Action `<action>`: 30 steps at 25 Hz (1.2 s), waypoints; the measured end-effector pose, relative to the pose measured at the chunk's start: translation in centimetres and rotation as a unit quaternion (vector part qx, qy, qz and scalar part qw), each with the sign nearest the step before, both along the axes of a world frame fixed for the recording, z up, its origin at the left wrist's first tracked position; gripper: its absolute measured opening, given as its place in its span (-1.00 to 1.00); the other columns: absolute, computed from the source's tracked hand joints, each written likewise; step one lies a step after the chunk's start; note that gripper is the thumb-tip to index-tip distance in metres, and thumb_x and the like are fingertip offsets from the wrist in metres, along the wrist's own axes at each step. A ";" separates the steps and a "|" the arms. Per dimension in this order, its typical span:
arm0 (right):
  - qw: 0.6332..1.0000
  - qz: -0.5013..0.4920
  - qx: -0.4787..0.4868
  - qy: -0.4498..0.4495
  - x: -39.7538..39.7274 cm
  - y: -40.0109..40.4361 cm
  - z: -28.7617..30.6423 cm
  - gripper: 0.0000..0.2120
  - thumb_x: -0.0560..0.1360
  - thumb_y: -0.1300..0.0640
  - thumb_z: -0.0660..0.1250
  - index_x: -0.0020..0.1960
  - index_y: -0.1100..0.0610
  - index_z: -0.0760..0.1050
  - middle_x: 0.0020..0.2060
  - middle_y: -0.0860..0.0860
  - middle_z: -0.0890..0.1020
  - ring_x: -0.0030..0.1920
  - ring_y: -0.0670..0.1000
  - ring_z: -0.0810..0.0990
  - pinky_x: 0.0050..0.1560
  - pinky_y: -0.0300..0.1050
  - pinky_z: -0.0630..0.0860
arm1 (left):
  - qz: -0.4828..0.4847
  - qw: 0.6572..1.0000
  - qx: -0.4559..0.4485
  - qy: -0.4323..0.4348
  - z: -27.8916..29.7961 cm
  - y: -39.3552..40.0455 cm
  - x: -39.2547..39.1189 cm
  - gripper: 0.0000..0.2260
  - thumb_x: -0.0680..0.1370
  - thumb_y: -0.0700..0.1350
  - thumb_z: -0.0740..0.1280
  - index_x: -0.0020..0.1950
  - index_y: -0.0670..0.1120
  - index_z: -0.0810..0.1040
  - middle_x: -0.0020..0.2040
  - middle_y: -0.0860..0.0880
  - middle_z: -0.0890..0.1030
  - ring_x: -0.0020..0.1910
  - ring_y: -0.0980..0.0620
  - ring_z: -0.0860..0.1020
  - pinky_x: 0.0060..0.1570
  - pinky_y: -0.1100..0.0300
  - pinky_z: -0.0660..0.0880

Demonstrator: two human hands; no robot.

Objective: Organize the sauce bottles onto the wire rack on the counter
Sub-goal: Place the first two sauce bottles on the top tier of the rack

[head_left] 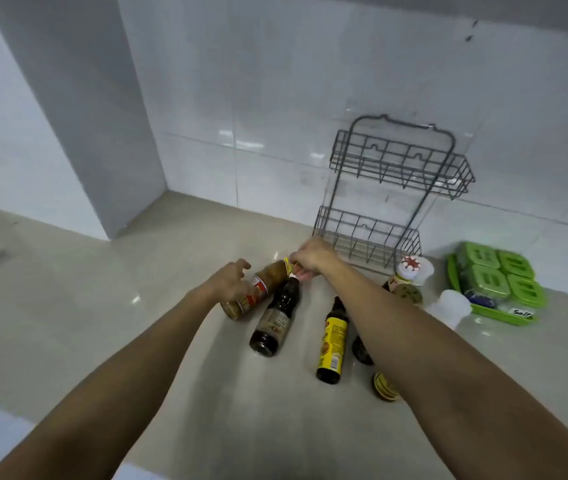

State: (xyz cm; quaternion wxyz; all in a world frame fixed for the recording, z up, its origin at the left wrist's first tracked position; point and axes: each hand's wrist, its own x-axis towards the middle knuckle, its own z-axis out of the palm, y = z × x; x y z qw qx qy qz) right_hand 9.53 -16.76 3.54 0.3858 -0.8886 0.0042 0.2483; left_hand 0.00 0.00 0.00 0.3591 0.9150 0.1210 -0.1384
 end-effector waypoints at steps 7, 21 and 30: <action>0.988 -0.057 0.070 0.126 -1.0 1.3 -3.4 -0.75 0.53 0.24 0.33 0.10 0.42 0.49 -0.06 0.30 0.68 -0.04 0.21 0.71 -0.16 -0.03 0.68 | 0.008 0.990 0.127 0.052 -3.1 -0.6 -0.7 -0.42 0.44 0.07 0.46 0.36 -0.14 0.39 0.23 -0.15 0.54 0.17 -0.13 0.53 0.12 0.06 0.48; 0.893 -0.110 0.419 0.124 -2.3 0.1 0.3 -0.51 0.43 0.13 0.48 0.26 0.34 0.46 0.17 0.26 0.62 -0.01 0.08 0.67 -0.05 -0.14 0.62 | 0.101 0.920 -0.377 -0.040 2.9 -1.4 -3.5 -0.72 0.56 -0.08 0.35 0.22 -0.16 0.51 0.08 -0.15 0.62 0.01 -0.01 0.62 0.01 0.18 0.59; 0.922 -0.017 0.386 -0.007 -2.0 -2.7 8.7 -0.55 0.39 0.15 0.51 0.20 0.31 0.53 0.10 0.17 0.68 0.09 0.08 0.68 0.12 -0.04 0.60 | 0.052 0.923 -0.364 -0.111 7.2 -3.2 -4.2 -0.65 0.42 0.02 0.46 0.17 -0.05 0.57 0.09 -0.06 0.67 0.10 0.03 0.64 0.13 0.22 0.56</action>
